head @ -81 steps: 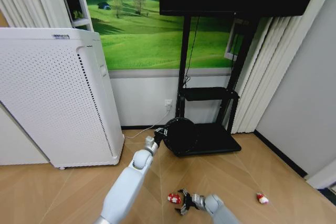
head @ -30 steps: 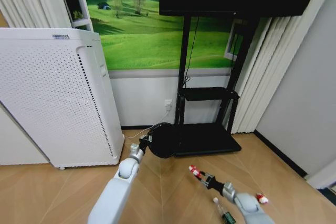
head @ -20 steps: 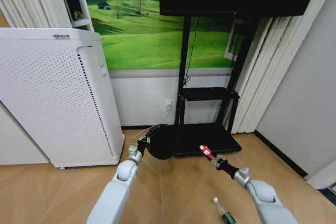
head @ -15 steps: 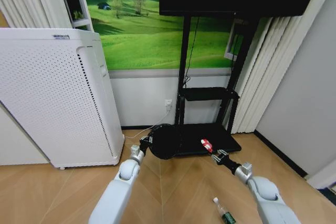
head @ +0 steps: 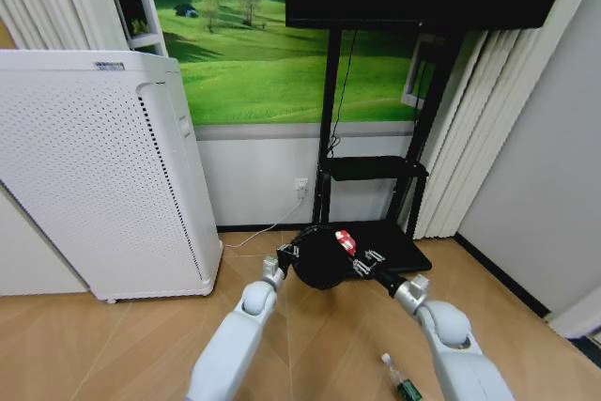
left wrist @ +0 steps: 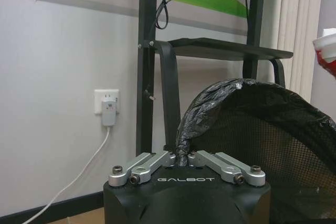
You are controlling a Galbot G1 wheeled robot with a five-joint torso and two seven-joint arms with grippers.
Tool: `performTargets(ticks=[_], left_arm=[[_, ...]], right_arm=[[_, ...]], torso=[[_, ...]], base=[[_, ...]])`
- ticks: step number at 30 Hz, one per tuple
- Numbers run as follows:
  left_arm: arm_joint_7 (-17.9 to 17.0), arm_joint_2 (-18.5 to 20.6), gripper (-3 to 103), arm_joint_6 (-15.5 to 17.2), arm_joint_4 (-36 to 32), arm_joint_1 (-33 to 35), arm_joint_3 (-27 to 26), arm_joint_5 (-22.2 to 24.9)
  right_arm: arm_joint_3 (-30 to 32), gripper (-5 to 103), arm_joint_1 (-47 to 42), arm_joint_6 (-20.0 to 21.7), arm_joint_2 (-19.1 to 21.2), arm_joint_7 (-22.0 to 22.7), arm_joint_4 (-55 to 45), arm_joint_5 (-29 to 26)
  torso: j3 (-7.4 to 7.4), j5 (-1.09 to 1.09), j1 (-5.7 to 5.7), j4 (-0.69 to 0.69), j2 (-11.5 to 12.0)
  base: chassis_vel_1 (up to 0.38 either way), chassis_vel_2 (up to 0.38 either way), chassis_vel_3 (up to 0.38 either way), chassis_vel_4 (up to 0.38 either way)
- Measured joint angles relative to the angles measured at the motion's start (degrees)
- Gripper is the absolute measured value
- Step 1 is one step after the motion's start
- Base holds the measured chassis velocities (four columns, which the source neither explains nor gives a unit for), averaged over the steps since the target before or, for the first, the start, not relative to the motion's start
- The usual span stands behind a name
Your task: Pick up the trash bin and place the garbage on the floor into it.
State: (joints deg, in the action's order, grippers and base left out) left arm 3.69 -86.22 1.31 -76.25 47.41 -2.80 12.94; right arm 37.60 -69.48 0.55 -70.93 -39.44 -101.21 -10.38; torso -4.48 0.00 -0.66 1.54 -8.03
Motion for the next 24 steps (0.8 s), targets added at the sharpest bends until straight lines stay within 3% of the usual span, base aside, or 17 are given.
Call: performTargets(ticks=[5, 10, 17, 19, 20, 22, 24], left_arm=[[-0.37, -1.51, 4, -0.02, 0.97, -0.27, 0.46, -0.4], [-0.64, -1.67, 4, 0.01, 0.97, -0.27, 0.75, -0.47], [-0.7, -1.66, 4, 0.07, 1.29, -0.09, 0.7, -0.87], [-0.71, -1.71, 4, 0.07, 1.43, -0.08, 0.67, -0.99], [-0.71, -1.75, 4, 0.07, 1.52, -0.07, 0.65, -1.04], [-0.71, -1.8, 4, 0.07, 1.53, 0.0, 0.59, -1.07], [-0.69, -1.68, 4, 0.07, 1.36, 0.33, 0.34, -1.07]], right_arm=[[-2.65, 34, 0.02, 0.78, -0.62, 0.49, 1.23, 3.34], [-3.51, 48, 0.73, 1.34, -0.95, 2.62, 3.54, 4.41], [-2.7, 82, 1.45, 0.49, -0.18, 3.29, 5.25, 4.3], [-2.46, 82, 1.28, 0.5, -0.13, 3.36, 4.76, 4.01], [-2.19, 86, 1.02, 0.54, -0.13, 3.72, 3.98, 3.45], [-1.81, 91, 0.54, 0.87, -0.15, 4.67, 2.59, 2.35], [-0.73, 99, -0.82, 2.62, -0.2, 8.55, -1.26, -0.87]], torso=[[0.0, 0.01, 0.0, 0.0, 0.0], [0.0, 0.01, 0.0, 0.0, 0.0], [0.0, 0.0, 0.0, 0.0, 0.0], [0.0, 0.0, 0.0, -0.01, 0.0], [0.0, 0.0, 0.0, 0.0, 0.01], [0.0, 0.01, 0.0, -0.01, 0.01], [0.0, 0.0, 0.0, 0.0, 0.0]], base=[[0.0, 0.0, 0.0, 0.0], [0.0, 0.0, 0.0, 0.0], [0.0, 0.0, 0.0, 0.0], [0.0, 0.0, 0.0, 0.0], [0.0, 0.0, 0.0, 0.0], [0.0, 0.0, 0.0, 0.0], [0.0, 0.0, 0.0, 0.0]])
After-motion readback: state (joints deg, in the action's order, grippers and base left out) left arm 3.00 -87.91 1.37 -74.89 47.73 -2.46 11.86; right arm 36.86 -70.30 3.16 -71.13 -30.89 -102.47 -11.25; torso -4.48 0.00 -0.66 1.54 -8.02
